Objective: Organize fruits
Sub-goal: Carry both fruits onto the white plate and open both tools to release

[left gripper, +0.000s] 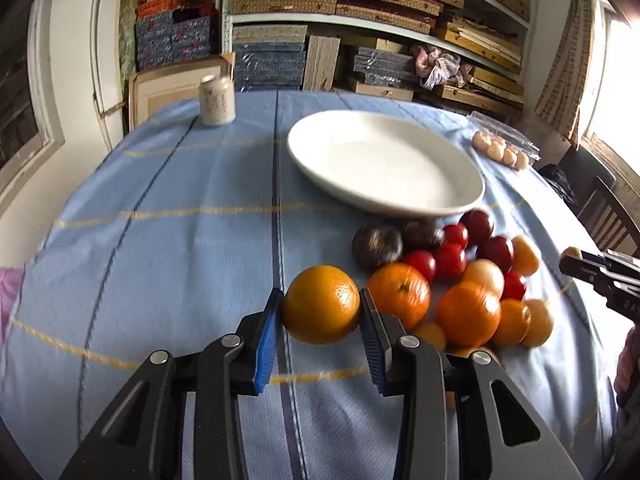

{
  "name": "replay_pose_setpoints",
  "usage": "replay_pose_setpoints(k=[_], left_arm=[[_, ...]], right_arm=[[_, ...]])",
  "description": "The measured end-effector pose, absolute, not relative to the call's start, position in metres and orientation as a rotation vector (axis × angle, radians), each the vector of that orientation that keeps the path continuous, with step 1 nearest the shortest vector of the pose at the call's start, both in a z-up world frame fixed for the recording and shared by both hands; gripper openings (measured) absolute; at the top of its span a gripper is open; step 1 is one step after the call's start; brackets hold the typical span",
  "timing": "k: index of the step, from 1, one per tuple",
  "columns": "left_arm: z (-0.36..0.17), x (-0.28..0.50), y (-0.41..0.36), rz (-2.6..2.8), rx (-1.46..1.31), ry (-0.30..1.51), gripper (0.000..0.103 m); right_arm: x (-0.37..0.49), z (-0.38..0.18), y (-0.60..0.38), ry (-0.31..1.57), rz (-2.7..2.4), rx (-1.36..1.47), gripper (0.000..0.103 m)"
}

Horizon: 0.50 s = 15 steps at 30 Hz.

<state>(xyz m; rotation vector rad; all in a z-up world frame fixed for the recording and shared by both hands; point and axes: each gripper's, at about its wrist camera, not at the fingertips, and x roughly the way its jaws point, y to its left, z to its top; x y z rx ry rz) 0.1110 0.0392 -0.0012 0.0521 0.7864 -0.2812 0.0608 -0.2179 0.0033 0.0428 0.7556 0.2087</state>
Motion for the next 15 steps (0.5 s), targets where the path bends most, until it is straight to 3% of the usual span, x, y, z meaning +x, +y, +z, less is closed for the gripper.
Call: replay_pose_setpoints(k=[8, 15], left_arm=[[0.015, 0.172, 0.002, -0.313, 0.083, 0.8, 0.038], [-0.004, 0.231, -0.028, -0.339, 0.082, 0.852, 0.038]], right_arm=[[0.147, 0.032, -0.18, 0.714, 0.231, -0.026, 0.026], [0.225, -0.002, -0.162, 0.828, 0.244, -0.031, 0.026]])
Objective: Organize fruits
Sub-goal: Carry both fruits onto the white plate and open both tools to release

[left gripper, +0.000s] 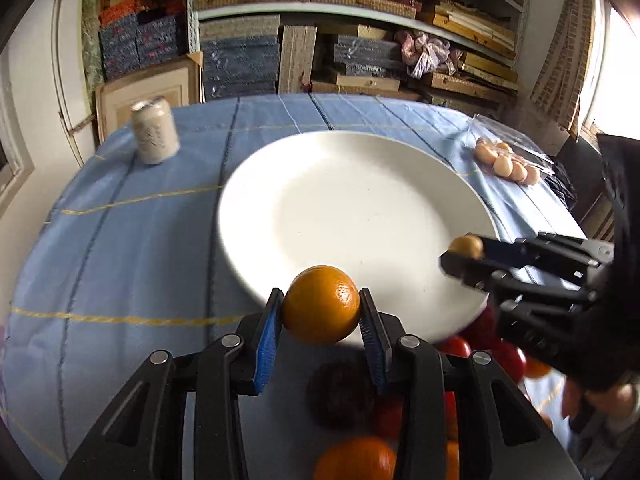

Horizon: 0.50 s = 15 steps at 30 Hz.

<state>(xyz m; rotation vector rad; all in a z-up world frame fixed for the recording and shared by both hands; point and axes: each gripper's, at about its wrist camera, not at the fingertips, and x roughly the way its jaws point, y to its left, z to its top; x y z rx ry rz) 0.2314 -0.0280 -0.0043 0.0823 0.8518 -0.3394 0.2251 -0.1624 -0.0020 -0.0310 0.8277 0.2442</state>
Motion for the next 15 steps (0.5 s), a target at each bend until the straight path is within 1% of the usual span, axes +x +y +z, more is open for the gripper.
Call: replay_pose_setpoints(k=[4, 5, 6, 7, 8, 15], left_arm=[[-0.016, 0.249, -0.034, -0.337, 0.081, 0.867, 0.038], [-0.018, 0.252, -0.034, -0.339, 0.079, 0.869, 0.038], [-0.018, 0.254, -0.033, -0.339, 0.077, 0.867, 0.039], [-0.019, 0.255, -0.034, -0.332, 0.081, 0.86, 0.039], [-0.019, 0.255, -0.033, -0.325, 0.086, 0.855, 0.039], [-0.011, 0.245, -0.02, -0.303, 0.074, 0.837, 0.039]], right_arm=[[0.24, -0.013, -0.167, 0.851, 0.251, 0.002, 0.027], [0.239, -0.011, -0.167, 0.836, 0.25, -0.004, 0.029], [0.238, -0.011, -0.167, 0.824, 0.247, -0.017, 0.033], [0.237, -0.009, -0.168, 0.813, 0.24, -0.027, 0.048], [0.236, -0.007, -0.169, 0.798, 0.235, -0.031, 0.057], [0.219, 0.001, -0.181, 0.771, 0.236, -0.011, 0.057]])
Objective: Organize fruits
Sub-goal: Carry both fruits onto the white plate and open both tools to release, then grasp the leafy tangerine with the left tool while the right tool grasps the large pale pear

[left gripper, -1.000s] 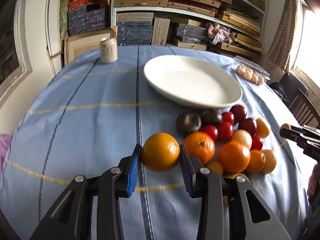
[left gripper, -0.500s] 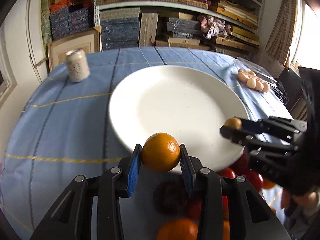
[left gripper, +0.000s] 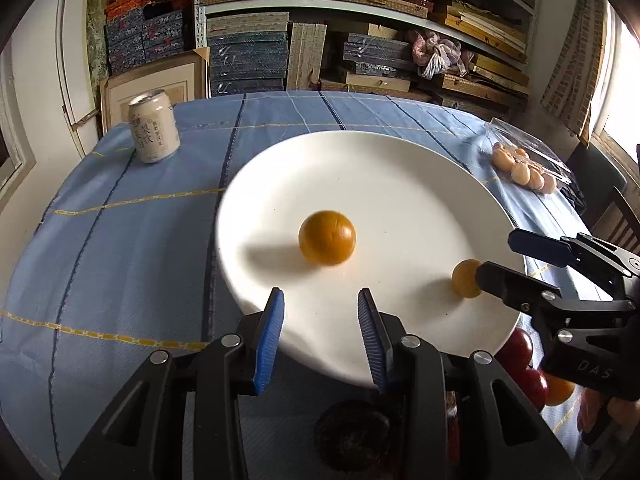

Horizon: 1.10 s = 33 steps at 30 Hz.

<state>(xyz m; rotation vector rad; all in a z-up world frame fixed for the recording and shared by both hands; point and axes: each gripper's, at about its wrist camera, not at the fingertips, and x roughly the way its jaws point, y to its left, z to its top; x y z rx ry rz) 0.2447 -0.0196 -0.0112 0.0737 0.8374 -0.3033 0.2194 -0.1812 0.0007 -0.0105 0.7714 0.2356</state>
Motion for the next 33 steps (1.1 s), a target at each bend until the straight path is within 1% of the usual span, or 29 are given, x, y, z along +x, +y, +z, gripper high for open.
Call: replay_pose_setpoints(k=[3, 4, 8, 10, 11, 13, 14, 17, 21, 23, 29, 30, 31, 33], left_arm=[[-0.003, 0.233, -0.011, -0.294, 0.068, 0.825, 0.039], [0.0, 0.227, -0.007, -0.292, 0.068, 0.823, 0.039], [0.004, 0.2, 0.003, -0.276, 0.085, 0.812, 0.04], [0.003, 0.184, 0.008, -0.265, 0.091, 0.807, 0.047], [0.002, 0.174, 0.011, -0.257, 0.091, 0.803, 0.049], [0.0, 0.159, 0.014, -0.243, 0.095, 0.798, 0.058], [-0.002, 0.153, 0.016, -0.239, 0.095, 0.797, 0.059], [-0.007, 0.138, 0.018, -0.243, 0.081, 0.8, 0.06], [-0.012, 0.133, 0.016, -0.239, 0.067, 0.797, 0.06], [-0.012, 0.135, 0.015, -0.238, 0.059, 0.8, 0.06], [-0.013, 0.13, 0.007, -0.268, 0.075, 0.776, 0.06], [-0.015, 0.13, 0.004, -0.273, 0.082, 0.778, 0.063], [-0.016, 0.129, 0.003, -0.274, 0.082, 0.772, 0.069], [-0.017, 0.129, 0.003, -0.277, 0.073, 0.777, 0.071]], right_arm=[[0.205, 0.006, -0.188, 0.756, 0.225, -0.001, 0.058], [0.199, 0.007, -0.191, 0.753, 0.221, 0.001, 0.059], [0.164, 0.007, -0.199, 0.722, 0.195, -0.004, 0.073], [0.147, 0.004, -0.203, 0.713, 0.186, -0.012, 0.075], [0.136, 0.001, -0.206, 0.71, 0.183, -0.01, 0.075], [0.118, -0.002, -0.213, 0.701, 0.174, -0.008, 0.076], [0.11, -0.002, -0.215, 0.695, 0.169, -0.012, 0.078], [0.083, -0.004, -0.219, 0.648, 0.145, -0.029, 0.085], [0.065, -0.007, -0.221, 0.597, 0.132, -0.033, 0.088], [0.063, -0.007, -0.222, 0.588, 0.127, -0.044, 0.092], [0.067, -0.01, -0.227, 0.615, 0.136, -0.018, 0.092], [0.068, -0.009, -0.227, 0.617, 0.136, -0.014, 0.092], [0.068, -0.01, -0.227, 0.618, 0.137, -0.012, 0.092], [0.069, -0.01, -0.228, 0.619, 0.136, -0.012, 0.092]])
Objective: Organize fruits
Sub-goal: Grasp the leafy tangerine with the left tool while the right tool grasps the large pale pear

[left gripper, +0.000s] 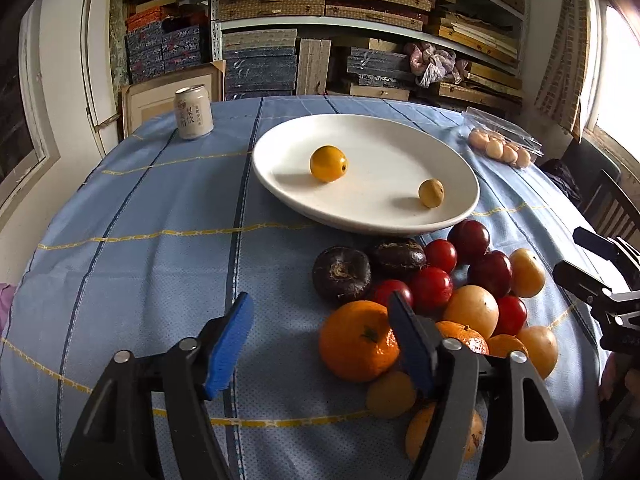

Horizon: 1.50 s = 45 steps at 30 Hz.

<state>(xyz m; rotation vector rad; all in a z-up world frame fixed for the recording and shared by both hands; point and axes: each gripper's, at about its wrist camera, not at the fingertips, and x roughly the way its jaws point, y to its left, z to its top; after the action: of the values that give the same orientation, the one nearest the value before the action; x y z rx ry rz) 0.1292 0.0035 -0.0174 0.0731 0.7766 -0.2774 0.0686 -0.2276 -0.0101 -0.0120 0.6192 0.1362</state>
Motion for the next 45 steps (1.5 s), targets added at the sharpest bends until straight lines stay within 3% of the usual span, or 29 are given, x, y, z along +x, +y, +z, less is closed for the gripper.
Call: replay_pose_setpoints(k=[4, 11, 20, 22, 45], left_arm=[[-0.02, 0.128, 0.004, -0.296, 0.057, 0.788, 0.077], [-0.027, 0.123, -0.002, -0.267, 0.131, 0.778, 0.078], [-0.029, 0.127, 0.006, -0.256, 0.125, 0.78, 0.06], [-0.029, 0.129, 0.008, -0.253, 0.12, 0.782, 0.047], [-0.028, 0.133, 0.015, -0.213, 0.11, 0.784, 0.047]], right_arm=[[0.07, -0.01, -0.228, 0.627, 0.134, -0.003, 0.092], [0.072, -0.011, -0.232, 0.632, 0.125, 0.014, 0.093], [0.075, -0.013, -0.232, 0.646, 0.132, 0.016, 0.093], [0.076, -0.014, -0.231, 0.653, 0.134, 0.014, 0.093], [0.11, -0.032, -0.21, 0.79, 0.173, -0.066, 0.089]])
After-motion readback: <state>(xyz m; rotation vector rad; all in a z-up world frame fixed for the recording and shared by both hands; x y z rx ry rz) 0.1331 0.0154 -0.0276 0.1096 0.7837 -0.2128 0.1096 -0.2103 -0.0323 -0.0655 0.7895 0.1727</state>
